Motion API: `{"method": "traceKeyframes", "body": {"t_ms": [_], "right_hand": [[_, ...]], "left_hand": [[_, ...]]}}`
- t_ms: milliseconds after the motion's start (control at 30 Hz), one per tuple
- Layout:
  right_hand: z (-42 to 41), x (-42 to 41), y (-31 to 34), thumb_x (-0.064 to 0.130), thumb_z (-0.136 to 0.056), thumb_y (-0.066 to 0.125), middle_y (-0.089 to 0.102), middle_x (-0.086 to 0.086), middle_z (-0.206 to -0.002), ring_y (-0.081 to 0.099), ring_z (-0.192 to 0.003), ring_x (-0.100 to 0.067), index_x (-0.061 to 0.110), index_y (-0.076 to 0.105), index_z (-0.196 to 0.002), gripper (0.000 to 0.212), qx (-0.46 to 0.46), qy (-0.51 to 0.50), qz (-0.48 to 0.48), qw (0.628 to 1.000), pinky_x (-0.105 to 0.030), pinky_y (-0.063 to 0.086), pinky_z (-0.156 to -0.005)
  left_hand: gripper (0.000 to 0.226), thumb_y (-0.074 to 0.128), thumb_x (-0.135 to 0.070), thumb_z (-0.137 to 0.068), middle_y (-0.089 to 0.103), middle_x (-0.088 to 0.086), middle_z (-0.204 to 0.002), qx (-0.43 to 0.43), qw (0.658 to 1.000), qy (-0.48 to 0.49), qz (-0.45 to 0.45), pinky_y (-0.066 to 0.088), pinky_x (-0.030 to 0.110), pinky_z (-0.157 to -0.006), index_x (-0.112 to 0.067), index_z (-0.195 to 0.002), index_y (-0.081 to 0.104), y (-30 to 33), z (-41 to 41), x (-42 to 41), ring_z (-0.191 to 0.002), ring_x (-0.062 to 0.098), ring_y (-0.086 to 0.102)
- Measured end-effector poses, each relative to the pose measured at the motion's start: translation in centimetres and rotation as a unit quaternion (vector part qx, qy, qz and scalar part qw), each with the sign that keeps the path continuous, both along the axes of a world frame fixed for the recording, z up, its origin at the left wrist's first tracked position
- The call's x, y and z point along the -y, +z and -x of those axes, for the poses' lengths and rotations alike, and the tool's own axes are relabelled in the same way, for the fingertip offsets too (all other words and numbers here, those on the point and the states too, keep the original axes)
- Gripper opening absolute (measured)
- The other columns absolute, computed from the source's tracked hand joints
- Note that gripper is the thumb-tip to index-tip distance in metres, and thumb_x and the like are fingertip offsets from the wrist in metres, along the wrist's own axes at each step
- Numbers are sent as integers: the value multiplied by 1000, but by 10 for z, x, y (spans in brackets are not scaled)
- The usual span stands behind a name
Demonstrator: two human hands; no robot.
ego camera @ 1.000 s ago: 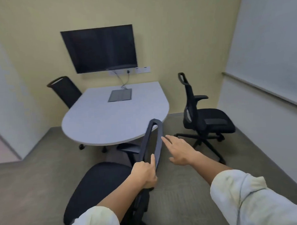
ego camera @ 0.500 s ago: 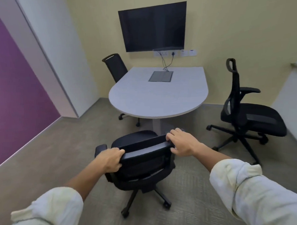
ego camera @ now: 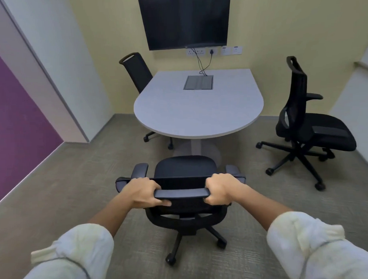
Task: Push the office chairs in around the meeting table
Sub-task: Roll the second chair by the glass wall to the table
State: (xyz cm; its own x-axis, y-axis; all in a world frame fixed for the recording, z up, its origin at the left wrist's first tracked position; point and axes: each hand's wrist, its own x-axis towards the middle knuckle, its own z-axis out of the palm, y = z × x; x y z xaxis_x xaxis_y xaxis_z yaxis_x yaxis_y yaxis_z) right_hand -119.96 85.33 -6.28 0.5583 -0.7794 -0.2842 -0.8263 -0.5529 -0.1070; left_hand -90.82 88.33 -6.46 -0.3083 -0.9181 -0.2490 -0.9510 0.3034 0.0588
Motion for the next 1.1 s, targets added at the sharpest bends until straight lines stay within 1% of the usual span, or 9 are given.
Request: {"method": "traceKeyframes", "body": {"t_ms": [67,233,333,433,633,733,900,967,1100], "right_hand": [[-10,1,-2,50,-70,53,54,5,-58,51,-51,-15,22,49,-60,29,5,-13,21,1000,-29,33,-46],[-35,3,-11,49,-68,52,52,4,-55,50,-50,-15,21,52,-60,30,11,-54,49,997,-29,31,-45],[-44,9,-13,49,-69,51,53,2,-54,52,-50,-18,18,56,-61,32,9,-63,81,995,-29,30,-43],[-48,17,-13,51,-68,49,55,1,-55,52,-50,-17,18,60,-64,35,-1,-74,99,992,-29,29,-43],[-56,20,-15,50,-67,46,52,5,-54,47,-48,-14,19,56,-62,33,-8,-107,119,987,-30,30,-44],[-64,17,-24,45,-65,49,55,5,-57,50,-52,-17,20,61,-65,28,-6,-126,141,982,-30,34,-47],[-65,29,-28,40,-65,50,60,4,-61,56,-57,-19,20,66,-71,26,-12,-160,150,976,-31,44,-51],[-64,42,-25,38,-65,50,59,4,-60,57,-58,-20,19,66,-71,26,-20,-164,152,975,-32,47,-53],[-59,78,-15,35,-65,48,44,6,-53,47,-53,-20,21,56,-65,16,-28,-167,149,974,-31,37,-51]], "left_hand": [[79,38,-101,-60,66,-10,-74,-14,1000,-18,-17,37,30,-54,-32,-85,66,-1,-13,11,-66,9,59],[80,40,-100,-56,59,-7,-59,-5,1000,-28,-3,33,31,-47,-23,-64,58,-5,-39,35,-54,13,56],[71,39,-95,-62,53,-11,-57,-10,999,-37,34,29,28,-45,-26,-63,51,-9,-50,46,-51,9,50],[65,41,-91,-65,47,-13,-56,-22,997,-44,62,33,31,-49,-27,-65,52,-14,-54,57,-50,9,46],[62,43,-87,-68,44,-12,-55,-33,994,-45,96,36,32,-54,-25,-64,53,-24,-60,64,-48,10,42],[57,46,-79,-71,43,-12,-53,-31,994,-42,101,32,29,-51,-24,-61,49,-31,-64,64,-46,8,39],[47,48,-67,-70,45,-9,-54,-29,995,-43,88,35,32,-55,-23,-56,41,-29,-61,83,-47,10,39],[41,50,-60,-69,49,-8,-55,-24,995,-41,86,37,32,-55,-21,-57,46,-28,-58,99,-48,12,43],[33,48,-51,-68,54,-8,-58,-31,995,-30,89,46,34,-56,-22,-70,64,-26,-50,139,-52,17,49]]}}
